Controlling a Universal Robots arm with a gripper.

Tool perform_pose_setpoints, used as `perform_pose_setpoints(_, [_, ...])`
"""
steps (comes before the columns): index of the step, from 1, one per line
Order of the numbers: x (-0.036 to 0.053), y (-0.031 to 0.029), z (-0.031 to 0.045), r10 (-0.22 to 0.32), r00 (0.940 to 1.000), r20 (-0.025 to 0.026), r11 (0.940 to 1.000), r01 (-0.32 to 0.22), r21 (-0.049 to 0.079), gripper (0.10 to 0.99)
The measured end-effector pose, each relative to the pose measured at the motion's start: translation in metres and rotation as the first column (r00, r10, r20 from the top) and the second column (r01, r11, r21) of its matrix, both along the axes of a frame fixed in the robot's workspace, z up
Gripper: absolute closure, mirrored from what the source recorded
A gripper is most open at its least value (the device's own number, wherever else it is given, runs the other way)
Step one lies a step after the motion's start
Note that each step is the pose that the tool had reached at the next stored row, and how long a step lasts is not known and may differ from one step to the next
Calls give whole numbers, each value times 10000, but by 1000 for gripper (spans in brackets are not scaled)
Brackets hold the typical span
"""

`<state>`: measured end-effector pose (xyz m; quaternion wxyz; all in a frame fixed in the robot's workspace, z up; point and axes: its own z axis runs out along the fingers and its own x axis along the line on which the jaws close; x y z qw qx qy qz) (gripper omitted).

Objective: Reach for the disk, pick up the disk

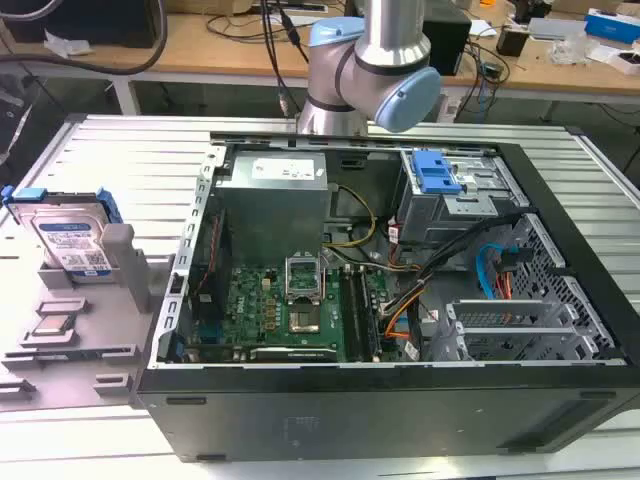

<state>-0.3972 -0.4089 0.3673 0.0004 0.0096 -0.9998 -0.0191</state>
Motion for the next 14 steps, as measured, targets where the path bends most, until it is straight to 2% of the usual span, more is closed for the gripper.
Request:
perform_pose_setpoints(1, [0,0,0,102,9999,-1,9999,-102,-1,980])
perform_pose_setpoints(2, [-1,0,0,587,9983,1,9983,-587,0,980])
perform_pose_setpoints(3, [0,0,0,1079,9942,1,9942,-1079,0,980])
perform_pose_setpoints(4, [0,0,0,1226,9925,0,9925,-1226,-1,980])
perform_pose_setpoints(9, [0,0,0,2164,9763,0,9763,-2164,-1,980])
perform_pose_setpoints(12, [0,0,0,2844,9587,0,9587,-2844,0,980])
perform_pose_setpoints(14, [0,0,0,3076,9515,0,9515,-3076,0,980])
